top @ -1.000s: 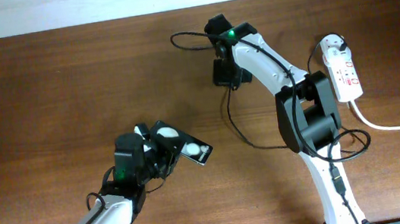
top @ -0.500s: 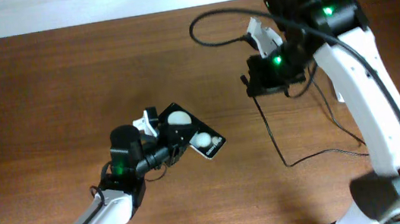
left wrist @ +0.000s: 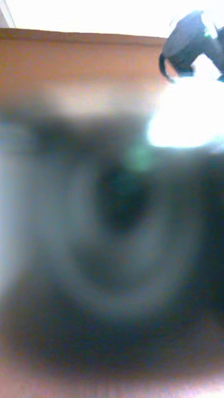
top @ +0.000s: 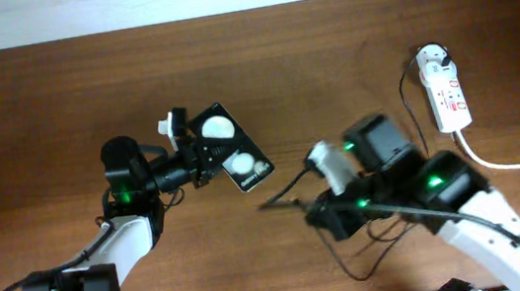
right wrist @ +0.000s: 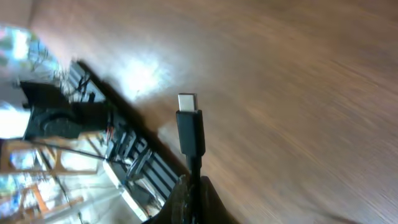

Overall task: Plug charger to phone and switch on socket
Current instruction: 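Carry the plug to the phone and push it into the bottom port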

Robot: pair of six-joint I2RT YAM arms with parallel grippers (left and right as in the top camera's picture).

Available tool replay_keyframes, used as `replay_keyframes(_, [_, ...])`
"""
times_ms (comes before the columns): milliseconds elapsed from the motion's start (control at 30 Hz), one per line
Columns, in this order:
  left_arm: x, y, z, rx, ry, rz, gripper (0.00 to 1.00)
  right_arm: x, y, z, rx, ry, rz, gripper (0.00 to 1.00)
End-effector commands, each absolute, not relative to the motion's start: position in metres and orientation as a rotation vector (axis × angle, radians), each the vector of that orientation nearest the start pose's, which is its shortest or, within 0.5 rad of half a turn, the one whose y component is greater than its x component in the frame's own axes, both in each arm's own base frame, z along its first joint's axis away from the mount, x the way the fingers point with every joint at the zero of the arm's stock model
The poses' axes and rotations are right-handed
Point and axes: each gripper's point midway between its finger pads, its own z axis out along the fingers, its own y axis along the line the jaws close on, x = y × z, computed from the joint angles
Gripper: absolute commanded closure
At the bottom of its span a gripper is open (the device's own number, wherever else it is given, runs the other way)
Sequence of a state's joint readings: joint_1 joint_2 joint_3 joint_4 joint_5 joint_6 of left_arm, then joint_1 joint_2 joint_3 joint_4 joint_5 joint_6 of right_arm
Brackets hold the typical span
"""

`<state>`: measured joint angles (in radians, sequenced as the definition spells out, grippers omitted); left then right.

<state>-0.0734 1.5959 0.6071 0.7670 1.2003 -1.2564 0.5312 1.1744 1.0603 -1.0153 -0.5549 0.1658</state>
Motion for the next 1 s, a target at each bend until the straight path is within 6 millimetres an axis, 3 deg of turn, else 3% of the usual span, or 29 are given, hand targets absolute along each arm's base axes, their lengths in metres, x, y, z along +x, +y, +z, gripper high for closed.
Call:
replay_keyframes(0, [0.325,-0.189,0.187,-0.069,2.110,-1.962,1.00,0.183,0.223,0.169,-0.681,2.719,0.750,0.96])
replay_keyframes(67, [0.322,-0.190,0.188,-0.050,2.112,-1.971,1.00,0.186,0.238,0.170,-0.697,2.679,0.770,0.96])
replay_keyframes(200, [0.316,-0.191,0.189,0.031,2.106,-1.979,1.00,0.198,0.247,0.154,-0.672,2.713,0.740,0.96])
replay_keyframes(300, [0.315,-0.187,0.189,0.055,2.096,-1.973,1.00,0.198,0.255,0.155,-0.676,2.701,0.794,0.96])
replay_keyframes(500, [0.316,-0.187,0.189,0.049,2.095,-1.969,1.00,0.195,0.264,0.161,-0.700,2.679,0.876,0.96])
replay_keyframes(967, [0.315,-0.187,0.189,0.057,2.097,-1.976,1.00,0.200,0.267,0.164,-0.681,2.656,0.880,0.96])
